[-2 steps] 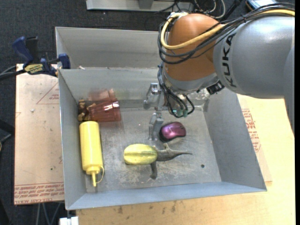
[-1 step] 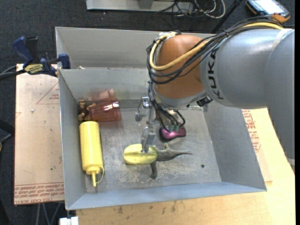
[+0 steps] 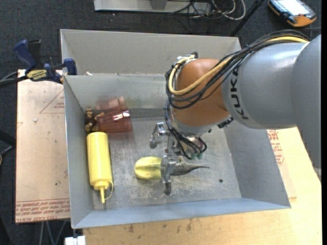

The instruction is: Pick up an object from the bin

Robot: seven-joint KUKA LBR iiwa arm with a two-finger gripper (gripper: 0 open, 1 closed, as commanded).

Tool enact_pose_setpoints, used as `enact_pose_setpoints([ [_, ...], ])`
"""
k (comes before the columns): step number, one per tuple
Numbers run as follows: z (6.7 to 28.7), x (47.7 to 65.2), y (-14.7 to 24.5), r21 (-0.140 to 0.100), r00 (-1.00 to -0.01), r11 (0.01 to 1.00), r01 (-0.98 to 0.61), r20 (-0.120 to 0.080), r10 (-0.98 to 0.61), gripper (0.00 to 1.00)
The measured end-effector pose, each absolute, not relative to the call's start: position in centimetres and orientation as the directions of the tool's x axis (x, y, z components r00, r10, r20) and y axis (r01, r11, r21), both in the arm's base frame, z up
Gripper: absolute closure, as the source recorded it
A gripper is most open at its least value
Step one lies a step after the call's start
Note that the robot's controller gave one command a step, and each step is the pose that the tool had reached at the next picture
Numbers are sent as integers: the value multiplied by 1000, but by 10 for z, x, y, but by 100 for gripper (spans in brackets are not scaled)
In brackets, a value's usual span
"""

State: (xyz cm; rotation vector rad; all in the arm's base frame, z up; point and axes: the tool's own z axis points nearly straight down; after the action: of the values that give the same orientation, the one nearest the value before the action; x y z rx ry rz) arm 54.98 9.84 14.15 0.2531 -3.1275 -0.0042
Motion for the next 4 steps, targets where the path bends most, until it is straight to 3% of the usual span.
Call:
enact_pose_setpoints([
  [1,79,570,77,-4,-968,968,-251,2,-251,100],
  [3,79,569,77,-4,-968,968,-251,3,-251,100],
  [4,106,602,86,-3,-924,924,-382,-14,-382,100],
])
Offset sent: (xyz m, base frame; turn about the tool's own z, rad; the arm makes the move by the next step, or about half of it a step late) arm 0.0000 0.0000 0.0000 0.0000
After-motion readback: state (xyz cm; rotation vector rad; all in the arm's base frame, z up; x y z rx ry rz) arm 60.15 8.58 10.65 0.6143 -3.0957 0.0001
